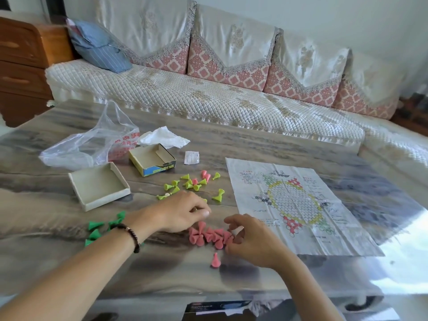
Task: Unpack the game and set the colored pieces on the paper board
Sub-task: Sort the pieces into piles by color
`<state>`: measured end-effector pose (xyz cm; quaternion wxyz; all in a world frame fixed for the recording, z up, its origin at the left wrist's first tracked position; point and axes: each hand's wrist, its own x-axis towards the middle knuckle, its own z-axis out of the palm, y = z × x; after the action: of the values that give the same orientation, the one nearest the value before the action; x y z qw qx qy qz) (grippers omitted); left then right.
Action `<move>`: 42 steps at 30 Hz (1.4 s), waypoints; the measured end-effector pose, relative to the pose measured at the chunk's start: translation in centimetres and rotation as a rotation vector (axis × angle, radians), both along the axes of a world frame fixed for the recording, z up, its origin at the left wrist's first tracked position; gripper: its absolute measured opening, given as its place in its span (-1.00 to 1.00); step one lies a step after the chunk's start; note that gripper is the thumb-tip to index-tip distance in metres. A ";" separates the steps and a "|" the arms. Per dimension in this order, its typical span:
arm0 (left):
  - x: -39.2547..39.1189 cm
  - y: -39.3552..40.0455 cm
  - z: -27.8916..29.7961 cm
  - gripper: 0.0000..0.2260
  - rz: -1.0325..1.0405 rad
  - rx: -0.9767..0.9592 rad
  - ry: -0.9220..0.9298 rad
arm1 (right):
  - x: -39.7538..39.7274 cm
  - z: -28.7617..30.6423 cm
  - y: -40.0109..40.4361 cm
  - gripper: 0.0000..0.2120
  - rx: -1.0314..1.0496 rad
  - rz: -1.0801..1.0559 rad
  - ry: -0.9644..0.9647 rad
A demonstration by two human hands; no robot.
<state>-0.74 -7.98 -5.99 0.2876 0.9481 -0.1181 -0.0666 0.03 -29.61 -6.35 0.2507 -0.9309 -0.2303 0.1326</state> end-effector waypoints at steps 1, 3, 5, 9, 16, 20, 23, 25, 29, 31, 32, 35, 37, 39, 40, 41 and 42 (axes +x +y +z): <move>-0.2 0.5 0.1 -0.75 0.001 -0.001 0.004 | -0.1 0.2 -0.2 -0.45 -0.011 0.019 0.023; -0.7 1.0 0.3 -0.71 -0.010 0.006 0.055 | -0.3 0.5 -0.6 -0.33 -0.028 0.055 0.071; -1.2 1.1 0.2 -0.56 -0.047 0.026 0.099 | -0.5 0.7 -0.9 -0.21 -0.052 0.081 0.082; -1.6 0.6 -0.9 -0.28 -0.099 0.136 0.063 | -0.9 -0.1 -0.2 -0.11 -0.096 0.111 -0.028; -2.0 -0.4 -1.6 -0.43 -0.044 0.097 -0.005 | -0.9 -1.0 0.6 -0.27 -0.016 0.064 -0.118; -2.0 -0.2 -1.2 -0.41 -0.058 0.099 -0.023 | -0.7 -0.7 0.4 -0.26 -0.013 0.075 -0.109; -1.9 0.2 -0.8 -0.40 -0.055 0.092 -0.040 | -0.3 0.2 0.2 -0.29 -0.002 0.077 -0.110; -1.7 0.6 -0.6 -0.41 -0.036 0.075 -0.043 | 0.1 0.8 0.1 -0.34 0.009 0.075 -0.123; -0.9 1.4 -0.4 -0.45 0.027 0.030 -0.053 | 1.4 1.5 0.7 -0.45 0.032 0.051 -0.150; -0.2 1.9 -0.4 -0.51 0.075 0.041 -0.123 | 2.6 1.7 1.2 -0.48 0.035 0.040 -0.174; 0.2 2.1 -0.4 -0.54 0.107 0.053 -0.174 | 3.3 1.8 1.5 -0.51 0.034 0.038 -0.191; 1.8 2.9 -0.3 -0.62 0.211 0.097 -0.303 | 5.8 2.1 2.7 -0.62 0.041 0.035 -0.255; 3.3 3.5 -0.1 -0.66 0.253 0.122 -0.314 | 7.6 2.1 3.6 -0.68 0.042 0.026 -0.285; 4.9 3.9 -0.2 -0.66 0.261 0.168 -0.302 | 9.5 2.0 4.4 -0.72 0.036 0.026 -0.302; 5.7 3.9 -0.1 -0.65 0.257 0.190 -0.297 | 10.4 1.8 4.9 -0.71 0.026 0.031 -0.308; 6.5 3.8 -0.1 -0.65 0.251 0.212 -0.292 | 11.3 1.6 5.3 -0.70 0.012 0.041 -0.315; 7.3 3.8 -0.1 -0.65 0.241 0.235 -0.289 | 12.1 1.3 5.7 -0.69 -0.005 0.053 -0.318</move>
<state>6.55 -4.22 -6.08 0.1611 0.9821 -0.0353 0.0915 12.12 -23.90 -5.02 0.2051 -0.9344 -0.2912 -0.0095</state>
